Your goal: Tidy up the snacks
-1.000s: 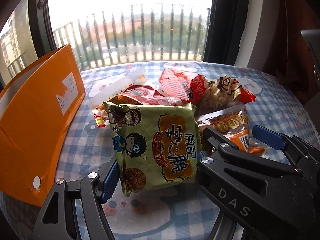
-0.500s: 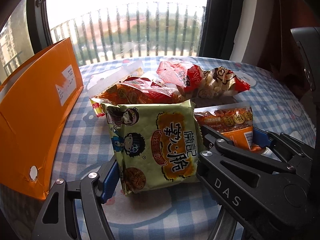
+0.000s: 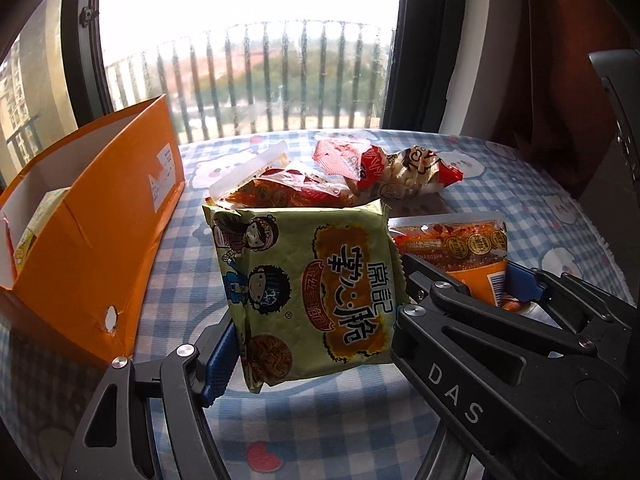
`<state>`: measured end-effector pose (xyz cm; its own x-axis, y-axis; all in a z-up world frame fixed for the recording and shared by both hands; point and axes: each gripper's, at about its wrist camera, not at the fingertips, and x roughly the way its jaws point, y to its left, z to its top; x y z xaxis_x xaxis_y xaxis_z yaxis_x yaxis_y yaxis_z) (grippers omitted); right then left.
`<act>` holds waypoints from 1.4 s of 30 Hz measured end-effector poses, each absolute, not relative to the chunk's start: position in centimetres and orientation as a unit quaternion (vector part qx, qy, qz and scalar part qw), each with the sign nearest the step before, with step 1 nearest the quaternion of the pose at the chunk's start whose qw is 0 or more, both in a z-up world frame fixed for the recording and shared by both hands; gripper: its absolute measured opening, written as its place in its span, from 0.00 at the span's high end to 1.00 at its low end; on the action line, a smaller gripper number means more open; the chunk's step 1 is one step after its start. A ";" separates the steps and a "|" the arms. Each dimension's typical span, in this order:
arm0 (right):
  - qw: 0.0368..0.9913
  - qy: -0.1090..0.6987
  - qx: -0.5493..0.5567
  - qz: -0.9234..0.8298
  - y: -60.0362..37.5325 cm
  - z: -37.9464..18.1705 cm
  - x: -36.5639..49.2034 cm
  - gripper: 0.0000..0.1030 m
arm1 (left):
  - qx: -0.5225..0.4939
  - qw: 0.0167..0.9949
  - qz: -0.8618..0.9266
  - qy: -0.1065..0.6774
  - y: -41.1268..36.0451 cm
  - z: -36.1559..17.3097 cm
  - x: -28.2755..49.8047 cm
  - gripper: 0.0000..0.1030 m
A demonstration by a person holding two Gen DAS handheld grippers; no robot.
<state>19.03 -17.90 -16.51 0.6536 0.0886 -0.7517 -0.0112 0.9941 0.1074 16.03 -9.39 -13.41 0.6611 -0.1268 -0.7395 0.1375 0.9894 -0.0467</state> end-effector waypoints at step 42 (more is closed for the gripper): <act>0.955 0.285 0.015 0.074 -7.9 -3.4 17.2 0.43 | -0.007 0.961 -0.002 0.276 0.6 -3.1 13.9 0.27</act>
<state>17.22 -7.86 -3.45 0.8263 0.1503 -0.5428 -0.1335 0.9885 0.0705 13.87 0.64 -3.11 0.8478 -0.0077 -0.5302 0.0003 0.9999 -0.0140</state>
